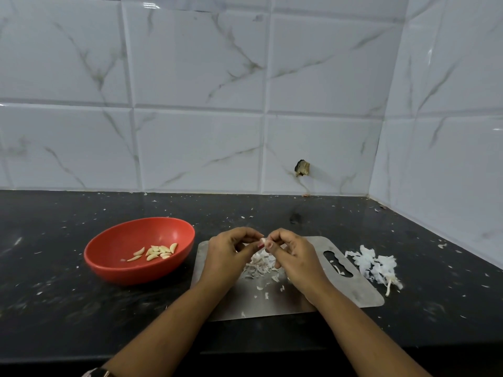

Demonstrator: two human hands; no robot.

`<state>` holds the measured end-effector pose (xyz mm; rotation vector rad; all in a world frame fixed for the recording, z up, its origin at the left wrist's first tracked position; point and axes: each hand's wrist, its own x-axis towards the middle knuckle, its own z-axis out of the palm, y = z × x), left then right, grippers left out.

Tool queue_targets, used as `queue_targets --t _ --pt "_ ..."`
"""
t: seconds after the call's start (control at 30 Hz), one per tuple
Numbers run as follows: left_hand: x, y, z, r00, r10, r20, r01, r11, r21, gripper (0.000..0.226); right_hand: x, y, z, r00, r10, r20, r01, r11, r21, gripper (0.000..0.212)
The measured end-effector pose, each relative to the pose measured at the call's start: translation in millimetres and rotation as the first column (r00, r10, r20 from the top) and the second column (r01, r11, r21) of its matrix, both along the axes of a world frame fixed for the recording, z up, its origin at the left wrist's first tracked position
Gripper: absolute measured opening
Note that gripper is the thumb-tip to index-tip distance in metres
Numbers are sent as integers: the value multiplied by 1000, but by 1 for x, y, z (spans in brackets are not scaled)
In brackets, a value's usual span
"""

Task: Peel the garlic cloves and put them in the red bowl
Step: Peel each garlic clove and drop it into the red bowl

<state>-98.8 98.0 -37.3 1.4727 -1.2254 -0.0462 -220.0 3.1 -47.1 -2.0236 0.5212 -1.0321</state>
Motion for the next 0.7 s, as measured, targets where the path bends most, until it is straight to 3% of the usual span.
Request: queue_targets --t 0.23,0.43,0.6,0.7 --pt "-1 1 -1 999 21 45 -22 1000 21 8 0 2 1 998 55 13 -55 998 18 16" --pt "-3 -1 -7 941 140 309 -169 983 68 14 3 -6 -7 995 -90 -40 80 978 -191 14" --pt "-7 -1 -9 826 245 507 -298 954 25 17 3 -4 -7 978 -200 -52 170 922 -348 19" --pt "-5 -4 -12 867 192 459 -229 973 27 16 3 -5 -7 979 -196 -46 169 923 -345 20"
